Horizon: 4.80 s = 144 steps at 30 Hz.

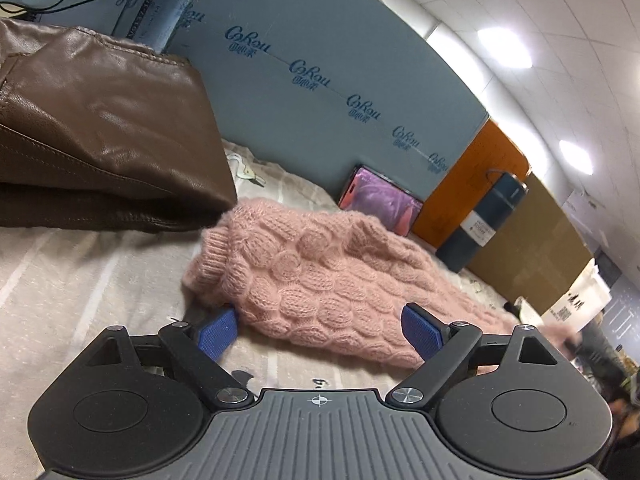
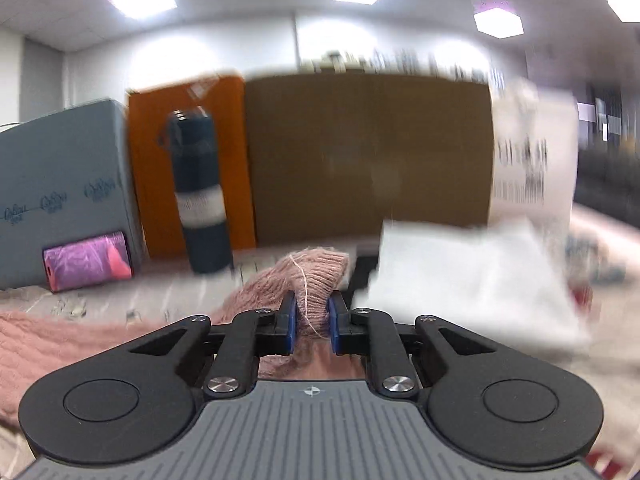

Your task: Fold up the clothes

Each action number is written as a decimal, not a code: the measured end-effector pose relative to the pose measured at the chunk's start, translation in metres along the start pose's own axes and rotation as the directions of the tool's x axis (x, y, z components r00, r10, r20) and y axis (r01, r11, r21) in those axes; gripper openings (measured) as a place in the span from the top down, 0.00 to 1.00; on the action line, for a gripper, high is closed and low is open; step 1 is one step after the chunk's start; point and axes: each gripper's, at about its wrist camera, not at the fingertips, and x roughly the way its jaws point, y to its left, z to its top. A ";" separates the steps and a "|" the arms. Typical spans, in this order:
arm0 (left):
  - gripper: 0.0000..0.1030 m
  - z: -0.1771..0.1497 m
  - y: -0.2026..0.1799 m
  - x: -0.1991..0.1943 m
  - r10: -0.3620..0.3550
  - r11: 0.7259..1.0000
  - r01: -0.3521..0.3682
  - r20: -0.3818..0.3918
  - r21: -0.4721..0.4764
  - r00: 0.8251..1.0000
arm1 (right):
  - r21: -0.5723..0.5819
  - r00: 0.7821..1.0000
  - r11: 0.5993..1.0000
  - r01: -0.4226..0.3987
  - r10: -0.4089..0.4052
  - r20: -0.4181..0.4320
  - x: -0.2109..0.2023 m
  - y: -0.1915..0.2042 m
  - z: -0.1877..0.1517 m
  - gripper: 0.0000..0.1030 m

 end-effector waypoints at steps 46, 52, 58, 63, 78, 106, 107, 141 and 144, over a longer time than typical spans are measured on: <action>0.80 0.004 -0.018 0.035 -0.037 0.997 0.032 0.076 0.066 0.996 | 0.677 0.990 0.723 -0.136 0.129 0.061 0.030 -0.014 -0.043 0.79; 0.88 -0.002 -0.030 -0.004 -0.128 0.985 0.103 0.190 0.135 0.973 | 0.680 0.959 0.676 -0.283 0.181 0.219 -0.019 -0.024 -0.036 0.86; 0.88 -0.006 -0.025 -0.016 -0.004 0.990 -0.016 0.146 0.140 0.989 | 0.734 0.971 0.636 -0.240 0.159 0.179 -0.057 -0.051 -0.035 0.86; 0.68 -0.010 -0.020 -0.025 0.107 0.982 -0.121 0.104 0.148 0.989 | 0.751 0.992 0.657 -0.066 0.123 -0.020 -0.052 -0.064 -0.062 0.85; 0.10 -0.003 -0.076 -0.027 0.082 0.915 -0.150 0.192 0.376 0.978 | 0.742 0.997 0.670 0.023 0.035 -0.063 -0.045 -0.065 -0.078 0.77; 0.02 -0.002 -0.050 0.006 0.017 0.968 -0.040 0.095 0.246 0.995 | 0.084 0.928 0.927 -0.366 0.370 -0.039 -0.075 0.112 -0.043 0.76; 0.02 -0.003 -0.049 0.006 0.015 0.970 -0.037 0.092 0.241 0.996 | 0.069 0.925 0.925 -0.372 0.376 -0.057 -0.074 0.116 -0.044 0.75; 0.02 -0.005 -0.043 0.006 0.006 0.976 -0.026 0.092 0.218 0.996 | 0.414 0.948 0.863 -0.288 0.319 -0.006 -0.090 0.047 -0.043 0.09; 0.02 -0.005 -0.044 0.006 0.010 0.975 -0.030 0.092 0.220 0.996 | 0.497 0.958 0.847 -0.187 0.269 -0.097 -0.077 0.034 -0.053 0.09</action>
